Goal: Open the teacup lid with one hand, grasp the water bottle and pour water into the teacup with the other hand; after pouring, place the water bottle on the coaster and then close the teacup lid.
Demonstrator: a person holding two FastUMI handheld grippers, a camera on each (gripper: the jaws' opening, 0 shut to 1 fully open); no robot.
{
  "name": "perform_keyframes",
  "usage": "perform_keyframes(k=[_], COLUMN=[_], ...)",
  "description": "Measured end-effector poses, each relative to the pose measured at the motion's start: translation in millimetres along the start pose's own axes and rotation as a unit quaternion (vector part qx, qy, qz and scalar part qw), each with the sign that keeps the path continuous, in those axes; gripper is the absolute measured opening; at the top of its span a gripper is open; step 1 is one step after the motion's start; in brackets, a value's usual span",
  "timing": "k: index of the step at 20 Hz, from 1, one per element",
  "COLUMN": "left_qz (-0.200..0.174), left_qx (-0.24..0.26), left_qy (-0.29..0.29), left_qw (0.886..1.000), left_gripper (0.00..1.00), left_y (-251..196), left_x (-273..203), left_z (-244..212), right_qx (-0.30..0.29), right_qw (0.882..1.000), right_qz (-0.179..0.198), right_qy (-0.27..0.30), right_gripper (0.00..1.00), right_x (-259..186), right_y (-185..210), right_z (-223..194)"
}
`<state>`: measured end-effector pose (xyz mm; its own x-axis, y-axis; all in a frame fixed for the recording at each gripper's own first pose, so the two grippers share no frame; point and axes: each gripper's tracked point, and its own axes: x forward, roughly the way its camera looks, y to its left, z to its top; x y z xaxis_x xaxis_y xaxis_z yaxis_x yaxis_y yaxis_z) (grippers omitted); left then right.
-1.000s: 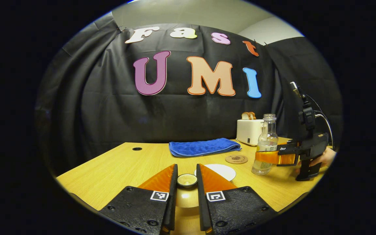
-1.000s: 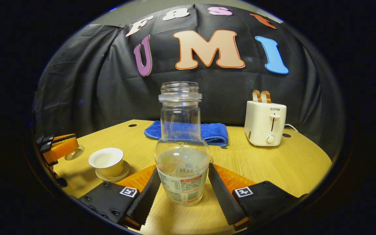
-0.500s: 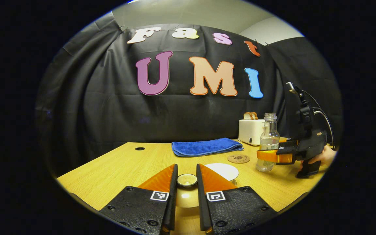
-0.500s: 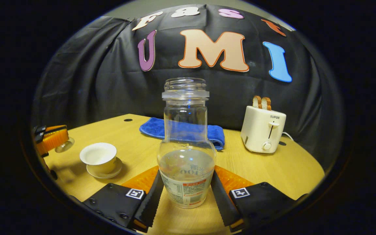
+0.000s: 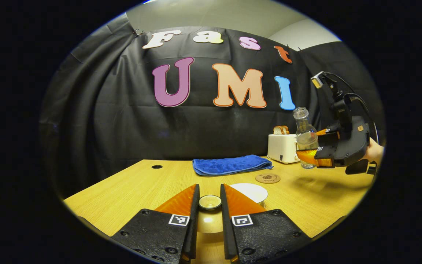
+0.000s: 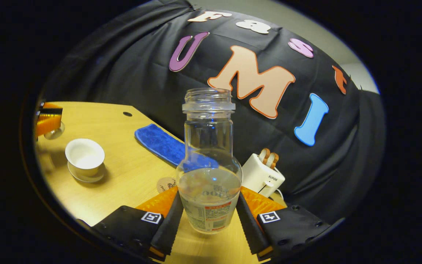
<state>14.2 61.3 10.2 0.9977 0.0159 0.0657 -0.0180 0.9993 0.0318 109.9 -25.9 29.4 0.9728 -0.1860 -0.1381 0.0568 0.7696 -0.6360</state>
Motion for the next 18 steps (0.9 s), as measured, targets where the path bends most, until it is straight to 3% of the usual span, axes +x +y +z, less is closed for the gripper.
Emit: perform_keyframes(k=[5,10,18], left_qz=[0.001,0.002,0.002], left_qx=[0.0,-0.001,-0.001], left_qy=[0.0,0.0,0.0], left_qw=[1.0,1.0,1.0], left_gripper=[0.27,0.28,0.26], left_y=[-1,-1,0], left_x=[0,1,2], left_z=[1,0,0], right_qx=[-0.113,-0.214,-0.316], right_qw=[0.993,0.977,0.948], right_qz=[0.012,0.014,0.013], right_qy=[-0.007,-0.011,-0.027], right_gripper=[0.8,0.81,0.8], right_x=[5,12,13], right_y=[38,75,86], right_z=[-3,-12,-11])
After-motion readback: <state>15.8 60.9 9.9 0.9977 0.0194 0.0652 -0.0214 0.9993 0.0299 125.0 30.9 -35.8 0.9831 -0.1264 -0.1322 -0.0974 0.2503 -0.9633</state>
